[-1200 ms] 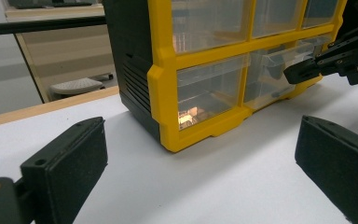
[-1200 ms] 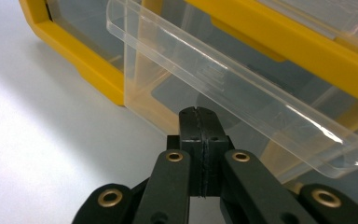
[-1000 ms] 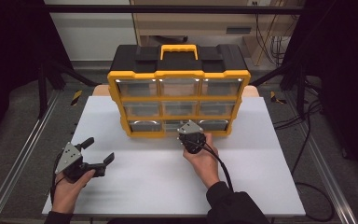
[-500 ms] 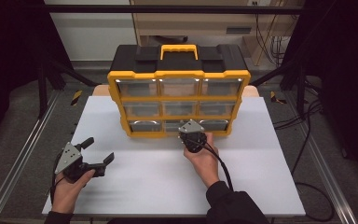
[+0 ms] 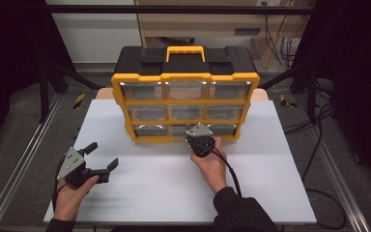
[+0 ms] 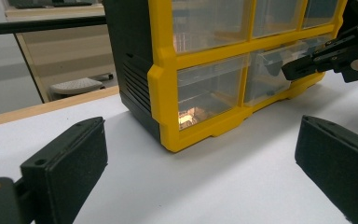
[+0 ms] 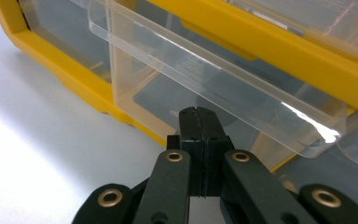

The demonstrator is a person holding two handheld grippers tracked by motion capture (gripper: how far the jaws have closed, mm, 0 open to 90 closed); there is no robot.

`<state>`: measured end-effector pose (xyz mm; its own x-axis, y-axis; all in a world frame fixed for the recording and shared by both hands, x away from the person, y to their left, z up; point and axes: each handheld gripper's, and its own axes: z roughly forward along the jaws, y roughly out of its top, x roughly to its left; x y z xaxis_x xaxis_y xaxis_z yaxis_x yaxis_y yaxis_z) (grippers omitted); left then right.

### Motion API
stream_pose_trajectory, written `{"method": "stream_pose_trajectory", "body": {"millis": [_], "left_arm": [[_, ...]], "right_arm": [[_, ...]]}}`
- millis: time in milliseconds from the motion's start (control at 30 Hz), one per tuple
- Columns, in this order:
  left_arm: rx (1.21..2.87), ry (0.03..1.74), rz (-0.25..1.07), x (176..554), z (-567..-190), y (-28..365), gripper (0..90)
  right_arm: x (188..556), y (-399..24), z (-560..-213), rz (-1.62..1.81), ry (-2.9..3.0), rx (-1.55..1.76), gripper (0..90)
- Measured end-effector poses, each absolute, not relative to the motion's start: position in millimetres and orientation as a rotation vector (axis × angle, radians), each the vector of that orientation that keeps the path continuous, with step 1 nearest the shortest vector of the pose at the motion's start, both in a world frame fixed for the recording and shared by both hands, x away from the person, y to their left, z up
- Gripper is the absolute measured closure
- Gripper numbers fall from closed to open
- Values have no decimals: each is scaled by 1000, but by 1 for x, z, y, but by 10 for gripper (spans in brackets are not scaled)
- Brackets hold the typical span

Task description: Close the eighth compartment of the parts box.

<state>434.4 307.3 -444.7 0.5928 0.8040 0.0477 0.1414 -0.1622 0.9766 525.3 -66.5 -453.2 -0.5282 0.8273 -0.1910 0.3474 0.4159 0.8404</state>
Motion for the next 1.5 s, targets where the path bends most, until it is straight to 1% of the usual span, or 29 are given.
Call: {"method": "stream_pose_trajectory", "body": {"millis": [1500], "left_arm": [[1653,797,708,434,-444,308,23]], "right_arm": [[534,-69,-452,1049,2016,1060,900]]}}
